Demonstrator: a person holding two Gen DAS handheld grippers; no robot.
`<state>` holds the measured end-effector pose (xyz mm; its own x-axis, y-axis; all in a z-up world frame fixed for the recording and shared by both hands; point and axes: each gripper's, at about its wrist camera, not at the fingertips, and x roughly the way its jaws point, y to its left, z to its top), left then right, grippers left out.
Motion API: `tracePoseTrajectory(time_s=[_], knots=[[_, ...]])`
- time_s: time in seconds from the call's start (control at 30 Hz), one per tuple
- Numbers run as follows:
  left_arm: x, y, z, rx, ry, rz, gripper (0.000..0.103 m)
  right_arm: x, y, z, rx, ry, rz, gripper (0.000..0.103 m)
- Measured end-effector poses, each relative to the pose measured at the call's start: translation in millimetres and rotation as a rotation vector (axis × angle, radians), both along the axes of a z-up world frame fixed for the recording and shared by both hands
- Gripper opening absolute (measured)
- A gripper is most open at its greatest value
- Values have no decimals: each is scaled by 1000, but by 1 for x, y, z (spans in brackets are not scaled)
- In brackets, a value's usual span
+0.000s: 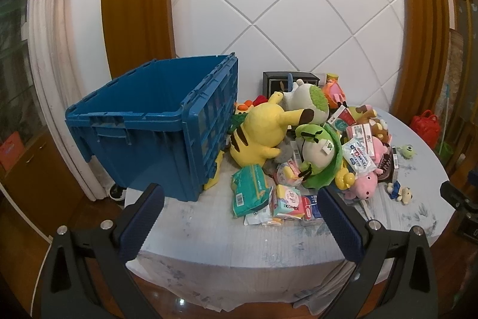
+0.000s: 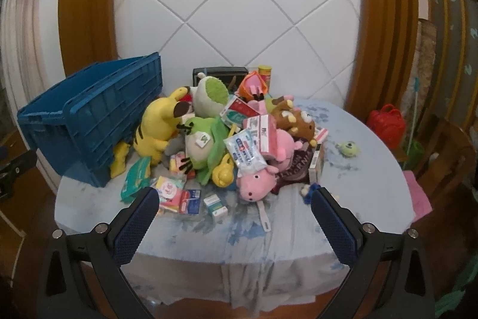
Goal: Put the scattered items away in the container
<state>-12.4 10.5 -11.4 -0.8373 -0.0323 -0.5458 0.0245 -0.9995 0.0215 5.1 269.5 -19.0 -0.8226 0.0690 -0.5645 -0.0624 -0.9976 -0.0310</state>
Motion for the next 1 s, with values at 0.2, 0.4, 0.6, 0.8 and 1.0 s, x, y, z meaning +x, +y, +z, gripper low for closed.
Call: tracePoseTrajectory(time_s=[0.2, 0.4, 0.6, 0.8, 1.0], knots=[[1, 5, -1, -8, 2, -4, 103, 0, 7, -1, -11, -3, 1, 103], [0, 13, -5, -21, -5, -6, 103, -2, 18, -4, -39, -11, 17, 103], [-4, 27, -13, -44, -24, -5, 103, -5, 38, -14, -57, -23, 15, 103], [-14, 44, -28, -63, -62, 14, 103, -12, 67, -29, -86, -51, 14, 103], [-31, 59, -57, -78, -132, 46, 103, -33, 100, -55, -142, -126, 39, 103]])
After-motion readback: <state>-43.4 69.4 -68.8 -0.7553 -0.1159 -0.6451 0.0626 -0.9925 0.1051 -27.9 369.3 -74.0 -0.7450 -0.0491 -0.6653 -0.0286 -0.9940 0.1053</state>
